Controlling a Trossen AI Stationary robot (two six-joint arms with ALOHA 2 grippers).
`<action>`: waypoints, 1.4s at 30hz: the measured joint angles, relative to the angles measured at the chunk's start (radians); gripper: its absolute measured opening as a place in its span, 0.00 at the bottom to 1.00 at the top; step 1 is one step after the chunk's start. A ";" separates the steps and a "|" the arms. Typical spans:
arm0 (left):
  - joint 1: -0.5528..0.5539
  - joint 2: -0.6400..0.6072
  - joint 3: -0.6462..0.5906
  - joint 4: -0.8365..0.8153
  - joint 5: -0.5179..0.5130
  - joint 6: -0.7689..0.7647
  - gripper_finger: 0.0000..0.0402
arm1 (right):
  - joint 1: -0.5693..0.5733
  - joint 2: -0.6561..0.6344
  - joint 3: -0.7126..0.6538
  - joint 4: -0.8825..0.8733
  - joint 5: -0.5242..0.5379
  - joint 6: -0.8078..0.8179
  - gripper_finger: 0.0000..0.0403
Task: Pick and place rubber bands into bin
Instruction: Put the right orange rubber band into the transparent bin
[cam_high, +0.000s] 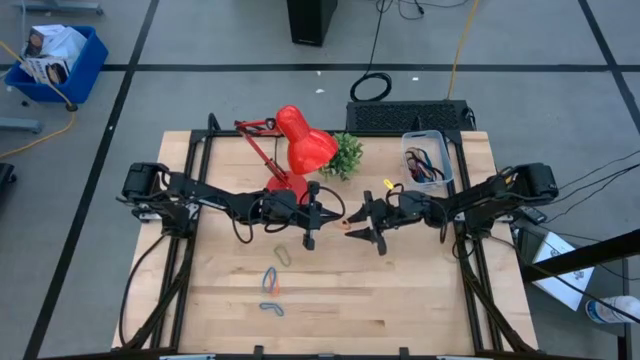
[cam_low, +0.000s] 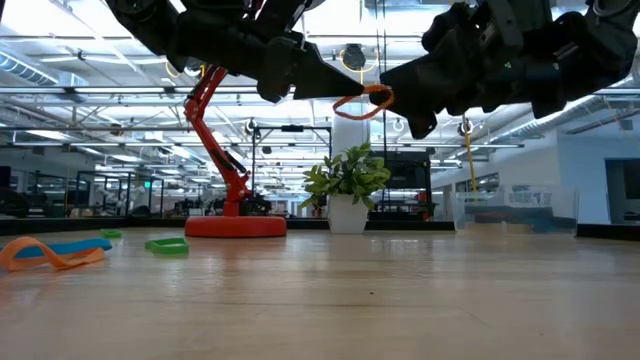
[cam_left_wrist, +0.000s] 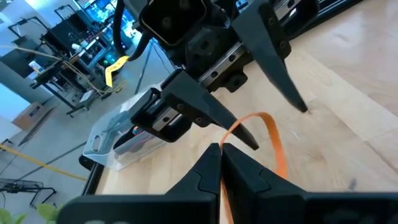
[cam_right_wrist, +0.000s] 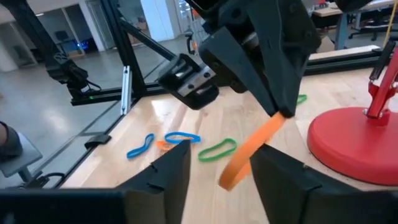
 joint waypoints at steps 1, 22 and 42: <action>0.000 0.000 0.000 0.000 0.000 -0.006 0.06 | 0.000 0.000 0.000 -0.002 0.000 0.000 0.36; 0.000 0.000 0.000 0.005 0.000 -0.019 0.15 | 0.000 0.000 0.000 -0.017 0.003 -0.044 0.01; 0.000 0.000 0.000 -0.039 -0.026 -0.142 0.50 | -0.029 -0.121 0.000 -0.138 0.048 -0.067 0.00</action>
